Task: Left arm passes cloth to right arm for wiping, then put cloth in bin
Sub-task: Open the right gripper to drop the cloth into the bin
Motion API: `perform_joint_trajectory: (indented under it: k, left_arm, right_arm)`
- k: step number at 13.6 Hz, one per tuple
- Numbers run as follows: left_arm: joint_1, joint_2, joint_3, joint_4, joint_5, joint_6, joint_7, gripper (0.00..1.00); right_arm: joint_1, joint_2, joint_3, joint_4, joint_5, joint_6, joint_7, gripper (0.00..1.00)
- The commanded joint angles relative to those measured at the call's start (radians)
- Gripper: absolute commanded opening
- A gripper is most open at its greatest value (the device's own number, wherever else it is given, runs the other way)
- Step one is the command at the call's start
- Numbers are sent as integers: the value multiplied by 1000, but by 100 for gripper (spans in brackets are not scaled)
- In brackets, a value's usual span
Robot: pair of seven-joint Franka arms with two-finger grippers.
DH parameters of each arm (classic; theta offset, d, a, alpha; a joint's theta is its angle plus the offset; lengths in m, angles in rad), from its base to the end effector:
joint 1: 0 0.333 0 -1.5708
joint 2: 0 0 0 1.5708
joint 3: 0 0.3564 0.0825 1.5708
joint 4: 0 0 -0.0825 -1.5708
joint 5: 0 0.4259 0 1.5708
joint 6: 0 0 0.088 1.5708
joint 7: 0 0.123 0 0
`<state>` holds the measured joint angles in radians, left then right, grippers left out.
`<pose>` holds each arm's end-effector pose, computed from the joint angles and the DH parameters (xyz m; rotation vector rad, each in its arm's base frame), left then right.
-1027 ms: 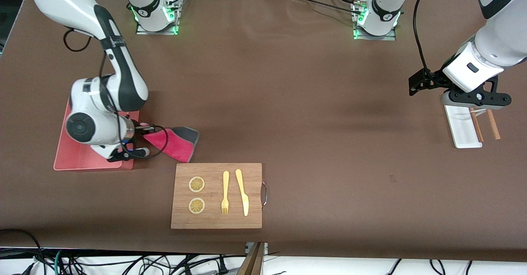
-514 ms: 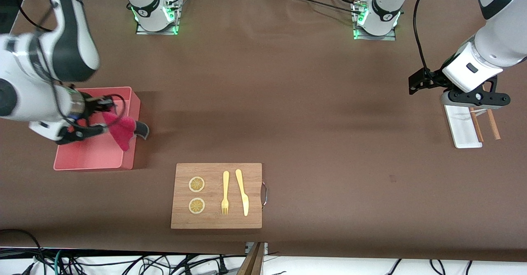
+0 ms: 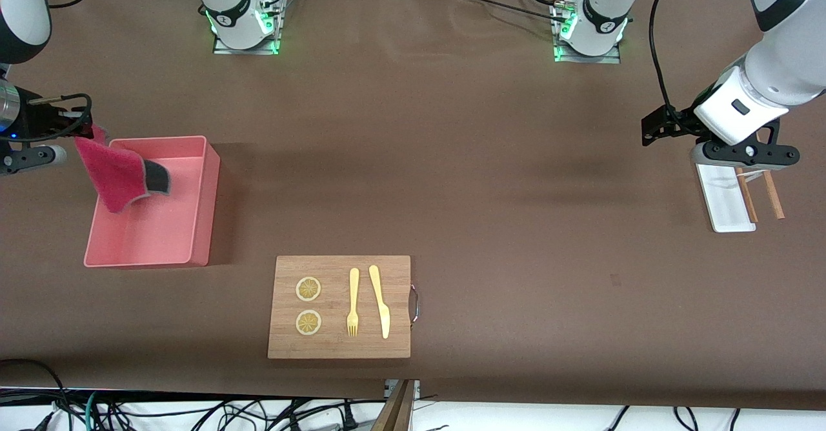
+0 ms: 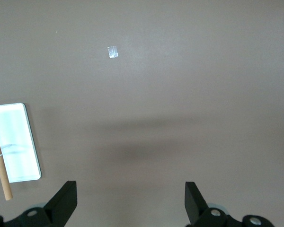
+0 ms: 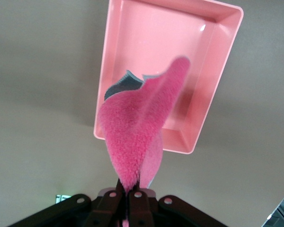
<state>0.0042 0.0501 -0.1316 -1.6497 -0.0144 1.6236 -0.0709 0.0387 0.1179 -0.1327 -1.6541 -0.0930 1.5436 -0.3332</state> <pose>0.6065 -0.0777 0.5828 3.1247 -0.0864 -0.1211 0.6120 -0.0657 0.5345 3.0376 0.3762 -0.3770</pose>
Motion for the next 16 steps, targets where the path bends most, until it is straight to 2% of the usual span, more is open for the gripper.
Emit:
perform_joint_trajectory:
  k: [1,3,5,6,7,10,12,14,16]
  left_arm:
    - [7,8,-5,25,17,-22,14,100]
    - [7,8,-6,25,17,-22,14,100]
    - [7,8,-5,25,17,-27,14,100]
    - [5,8,-5,27,17,-25,13,100]
    - [5,8,-5,30,17,-24,13,100]
    - [0,14,-11,50,19,-27,11,100]
    - [0,14,-11,51,22,-27,11,100]
    - [2,14,-13,51,21,-28,13,100]
    - [5,14,-11,50,19,-33,13,100]
  right_arm:
    - [-10,-33,-1,-159,-21,163,-4,0]
    - [-10,-8,-5,-234,-16,292,28,0]
    - [-10,34,-1,-260,-4,355,40,0]
    - [-8,37,1,-262,-2,366,36,27]
    - [-8,29,5,-260,-2,365,34,99]
    - [-8,-19,5,-234,70,333,31,100]
    - [-6,-78,42,-216,78,271,112,100]
    - [-8,-112,76,-149,78,160,238,100]
    - [-8,-138,94,-83,78,61,276,100]
